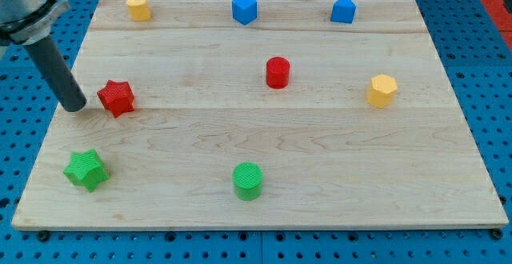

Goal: Move red star to the bottom of red circle

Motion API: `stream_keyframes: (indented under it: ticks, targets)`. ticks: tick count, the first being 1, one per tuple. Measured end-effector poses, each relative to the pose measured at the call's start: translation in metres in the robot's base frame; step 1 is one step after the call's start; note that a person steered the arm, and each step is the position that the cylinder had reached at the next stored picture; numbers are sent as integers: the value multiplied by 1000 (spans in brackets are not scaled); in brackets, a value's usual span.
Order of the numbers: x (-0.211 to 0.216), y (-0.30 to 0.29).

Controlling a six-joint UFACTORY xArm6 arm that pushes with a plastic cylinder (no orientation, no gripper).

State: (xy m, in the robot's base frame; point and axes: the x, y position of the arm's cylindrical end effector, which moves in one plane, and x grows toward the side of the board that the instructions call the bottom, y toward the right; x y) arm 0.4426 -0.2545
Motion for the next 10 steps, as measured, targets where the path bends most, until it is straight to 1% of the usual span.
stream_keyframes:
  ticks: [1, 3, 4, 5, 6, 7, 8, 9, 10]
  targets:
    - [-5, 16]
    - [-65, 138]
    - [-71, 198]
    - [-69, 160]
    - [-68, 85]
    - [-31, 76]
    - [-38, 135]
    - [-54, 234]
    - [-51, 220]
